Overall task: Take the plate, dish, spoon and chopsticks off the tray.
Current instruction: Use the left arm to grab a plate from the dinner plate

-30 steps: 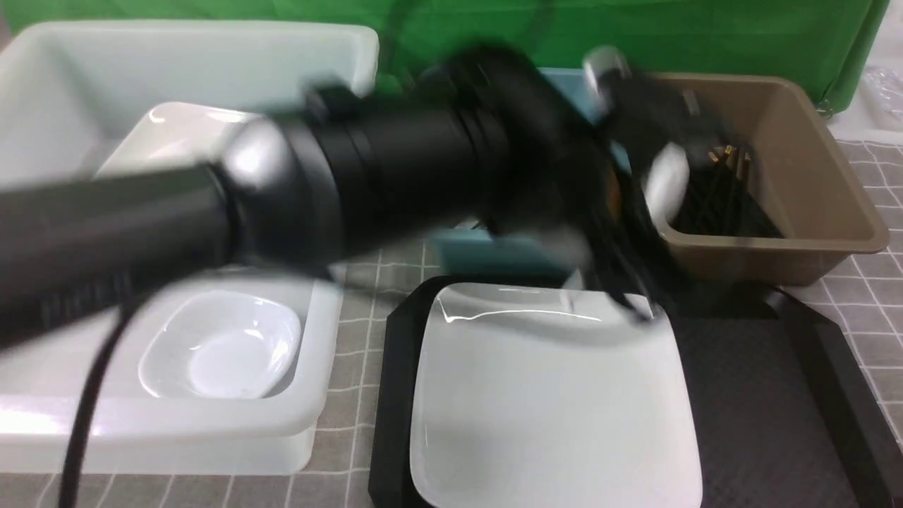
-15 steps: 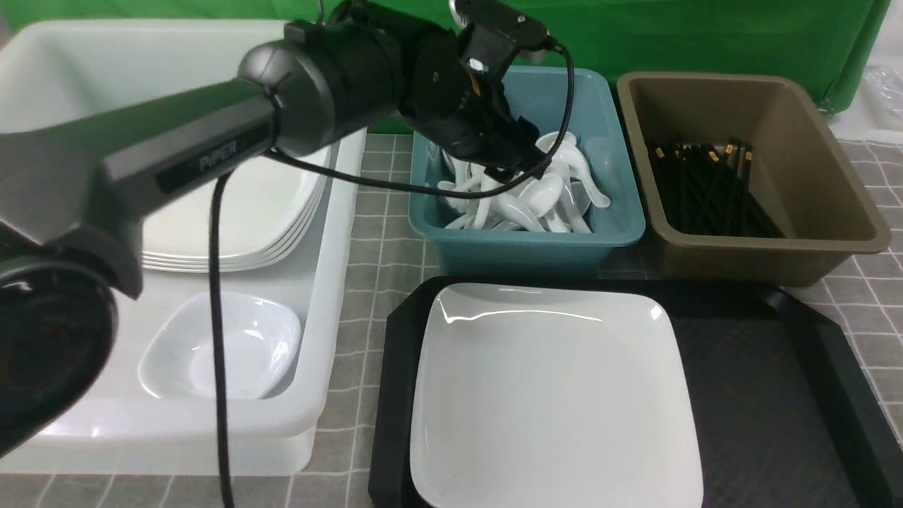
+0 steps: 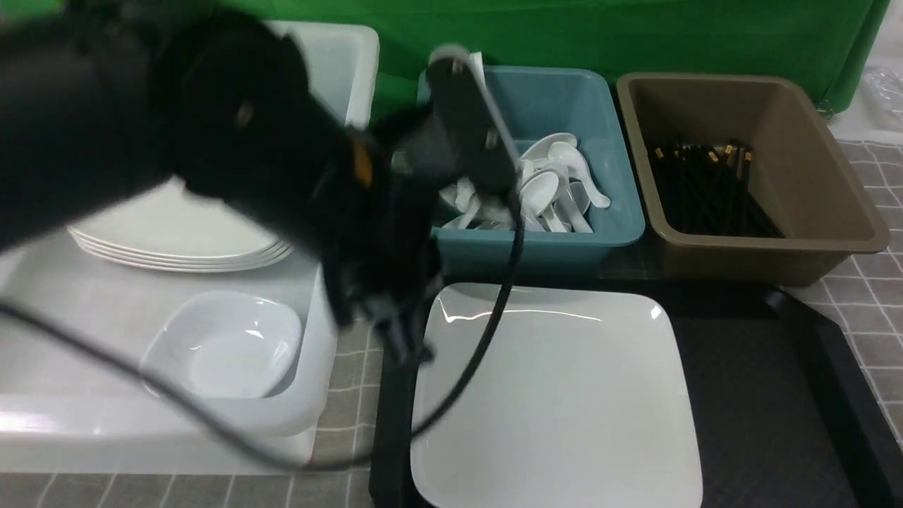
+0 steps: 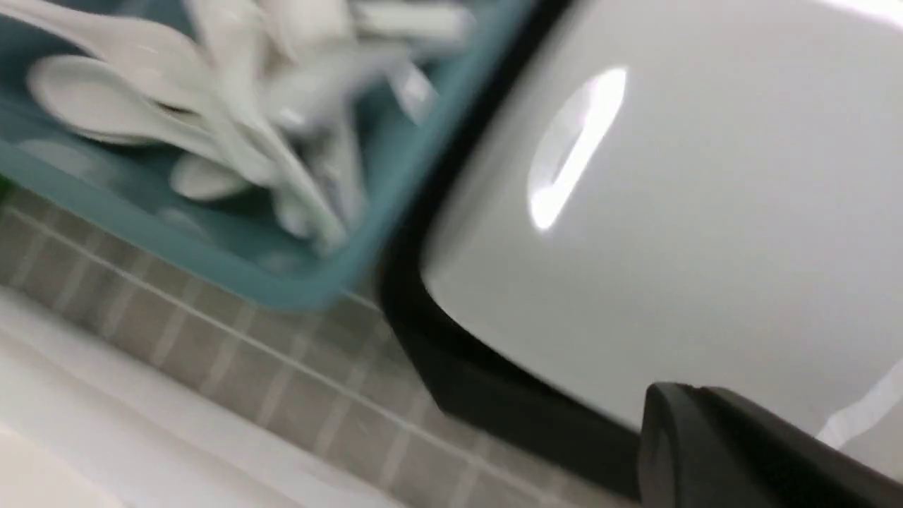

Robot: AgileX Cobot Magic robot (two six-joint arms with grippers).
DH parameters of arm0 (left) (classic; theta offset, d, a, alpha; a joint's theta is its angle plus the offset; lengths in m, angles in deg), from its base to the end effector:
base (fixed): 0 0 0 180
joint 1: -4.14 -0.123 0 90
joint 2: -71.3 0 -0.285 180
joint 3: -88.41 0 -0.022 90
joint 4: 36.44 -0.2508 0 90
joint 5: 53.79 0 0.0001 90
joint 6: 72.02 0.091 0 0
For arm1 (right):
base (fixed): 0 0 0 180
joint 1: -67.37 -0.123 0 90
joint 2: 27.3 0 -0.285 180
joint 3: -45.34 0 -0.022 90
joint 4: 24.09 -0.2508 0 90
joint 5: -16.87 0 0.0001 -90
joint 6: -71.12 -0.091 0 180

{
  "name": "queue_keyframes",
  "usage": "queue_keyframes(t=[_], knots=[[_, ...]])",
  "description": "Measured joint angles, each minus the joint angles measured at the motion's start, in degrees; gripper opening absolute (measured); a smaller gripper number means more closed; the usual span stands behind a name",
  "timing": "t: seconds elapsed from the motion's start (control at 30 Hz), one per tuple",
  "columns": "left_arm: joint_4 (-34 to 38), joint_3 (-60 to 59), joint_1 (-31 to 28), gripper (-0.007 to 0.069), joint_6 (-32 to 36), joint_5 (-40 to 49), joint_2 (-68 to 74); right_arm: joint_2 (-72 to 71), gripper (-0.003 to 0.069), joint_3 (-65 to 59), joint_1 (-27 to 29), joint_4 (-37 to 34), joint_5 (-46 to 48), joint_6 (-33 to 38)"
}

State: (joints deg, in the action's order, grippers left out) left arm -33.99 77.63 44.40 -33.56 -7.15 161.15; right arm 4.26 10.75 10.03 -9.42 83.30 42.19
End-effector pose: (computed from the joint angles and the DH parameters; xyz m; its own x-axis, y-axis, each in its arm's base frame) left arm 0.2263 -0.1954 0.3068 -0.1196 0.8855 -0.4490 0.9119 0.2768 0.3030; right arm 0.0413 0.0252 0.3345 -0.6147 -0.2560 -0.7461 -0.5277 0.8365 0.1477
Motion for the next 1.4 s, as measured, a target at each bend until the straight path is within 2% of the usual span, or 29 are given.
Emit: queue_keyframes(t=[0.13,0.27,0.37,0.43,0.5,0.57,0.67,0.83,0.97,1.4], knots=[[1.99,-13.86,6.37,0.0028,9.41,-4.29,-4.82,0.0,0.0146,0.0,0.0,0.05,-0.34,0.04],[-1.46,-19.75,11.27,0.0103,8.72,-4.88,-3.87,0.0,0.0147,0.0,0.0,0.11,-0.81,0.04],[-3.35,-20.5,11.82,0.0184,6.12,-6.83,-2.95,0.0,0.015,0.0,0.0,0.05,-2.31,0.04],[-4.01,-20.55,11.82,0.0232,6.78,-8.88,-2.66,0.0,0.0152,0.0,0.0,0.0,-3.04,0.04],[-4.26,-20.55,11.82,0.0269,8.92,-10.86,-2.46,0.0,0.0153,0.0,0.0,-0.42,-4.24,-0.02],[-4.4,-20.55,11.82,0.0314,14.41,-13.17,-1.85,0.0,0.0154,0.0,0.0,-1.56,-5.92,-0.02],[-4.4,-20.55,11.82,0.0347,18.06,-14.47,-0.46,0.0,0.0155,0.0,0.0,-3.39,-7.96,-0.06],[-7.8,-20.55,11.87,0.037,19.35,-15.71,3.69,0.0,0.0162,0.0,0.0,-6.28,-9.58,-0.08],[-13.18,-20.55,11.87,0.0371,15.13,-18.7,8.23,0.0,0.0164,0.0,0.0,-7.25,-9.9,-0.13],[-15.57,-20.43,11.99,0.0372,13.83,-24.5,13.92,0.0,0.0165,0.0,0.0,-7.54,-9.9,-0.13]])
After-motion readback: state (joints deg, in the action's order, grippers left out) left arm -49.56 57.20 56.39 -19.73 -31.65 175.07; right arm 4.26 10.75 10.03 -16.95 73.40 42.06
